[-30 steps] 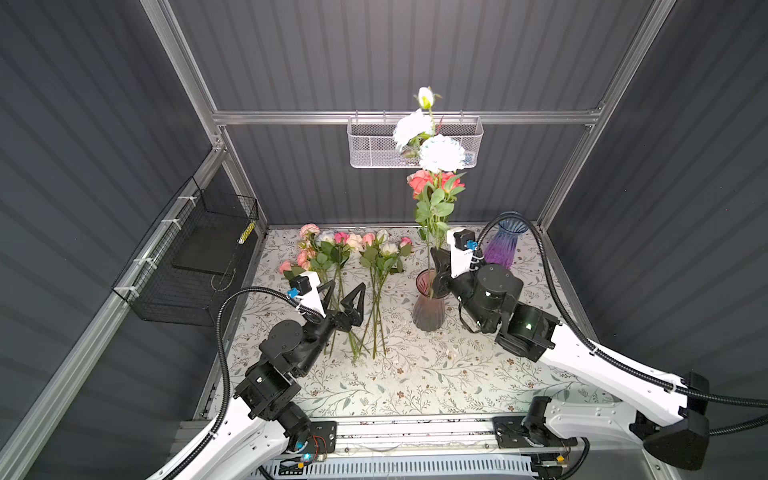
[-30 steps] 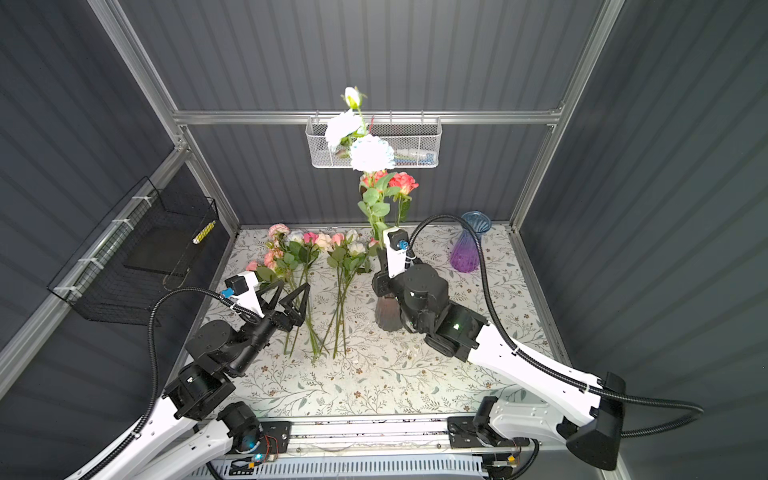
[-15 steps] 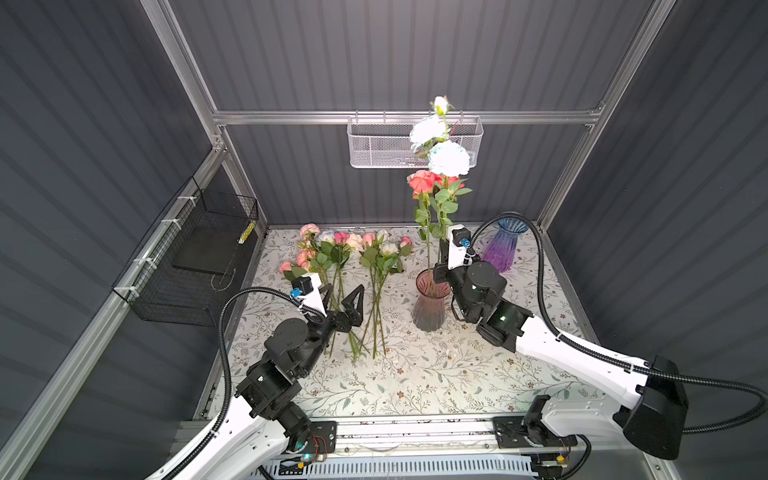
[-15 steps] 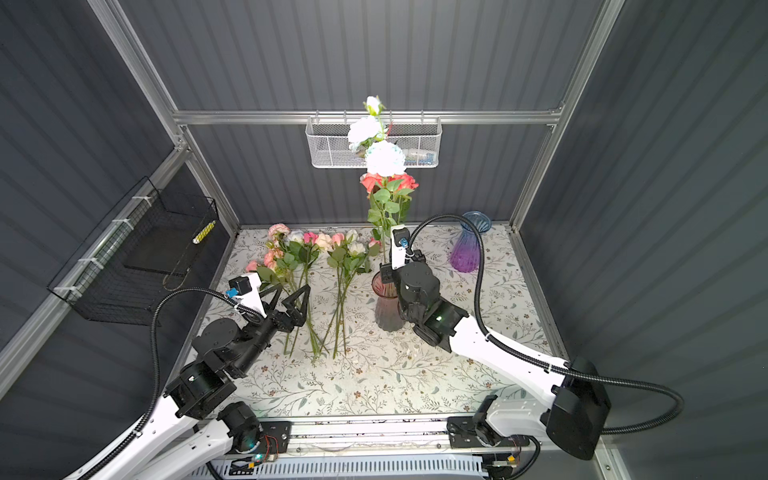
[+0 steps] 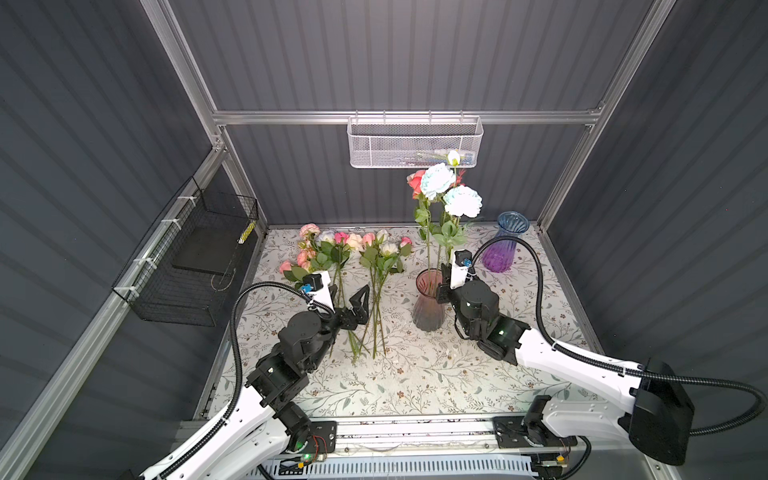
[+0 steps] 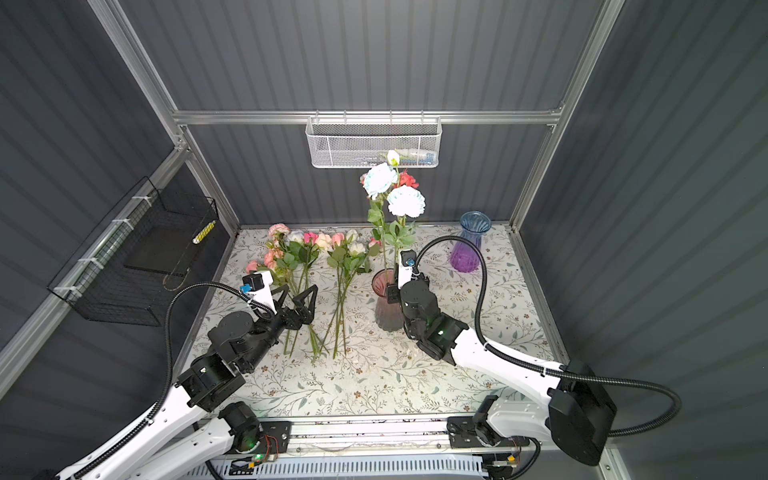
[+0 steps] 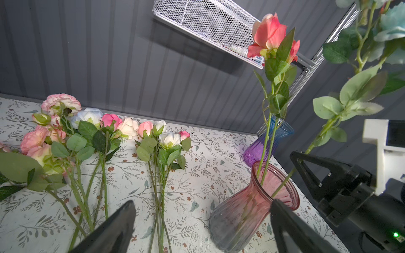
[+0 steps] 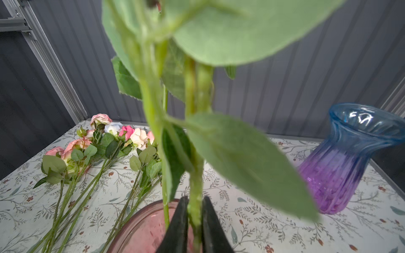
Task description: Arrange the flowers into the vase
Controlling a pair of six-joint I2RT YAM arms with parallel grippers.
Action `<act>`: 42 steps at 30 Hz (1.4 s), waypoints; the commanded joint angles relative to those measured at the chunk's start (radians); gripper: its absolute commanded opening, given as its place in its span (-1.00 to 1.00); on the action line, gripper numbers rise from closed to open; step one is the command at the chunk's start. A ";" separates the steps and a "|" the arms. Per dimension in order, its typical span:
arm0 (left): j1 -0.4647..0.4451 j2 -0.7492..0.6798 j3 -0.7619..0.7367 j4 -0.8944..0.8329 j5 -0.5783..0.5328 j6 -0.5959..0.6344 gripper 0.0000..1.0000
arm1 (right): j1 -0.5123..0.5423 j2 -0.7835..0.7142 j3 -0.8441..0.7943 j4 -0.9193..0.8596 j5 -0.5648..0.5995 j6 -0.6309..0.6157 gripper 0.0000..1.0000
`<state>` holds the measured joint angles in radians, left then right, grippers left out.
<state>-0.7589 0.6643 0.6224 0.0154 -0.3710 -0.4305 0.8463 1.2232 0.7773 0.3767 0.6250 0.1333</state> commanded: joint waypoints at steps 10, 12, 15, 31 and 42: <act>-0.005 0.029 0.006 0.037 -0.011 -0.027 0.93 | 0.021 -0.027 -0.020 -0.021 0.020 0.040 -0.48; -0.005 0.034 0.008 0.040 -0.011 -0.027 0.92 | 0.024 -0.044 -0.028 -0.027 0.021 0.044 -0.43; -0.004 0.042 0.009 0.043 -0.009 -0.027 0.93 | 0.034 -0.079 -0.037 -0.051 0.027 0.056 -0.34; -0.004 0.207 0.063 -0.049 -0.185 -0.094 0.93 | 0.077 -0.380 -0.115 -0.233 0.099 0.100 0.05; 0.157 0.556 0.310 -0.340 -0.044 -0.146 0.87 | 0.055 -0.493 -0.222 -0.334 0.132 0.214 0.09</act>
<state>-0.6727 1.1744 0.8875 -0.2188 -0.5041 -0.5400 0.9100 0.7517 0.5751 0.0807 0.7376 0.2890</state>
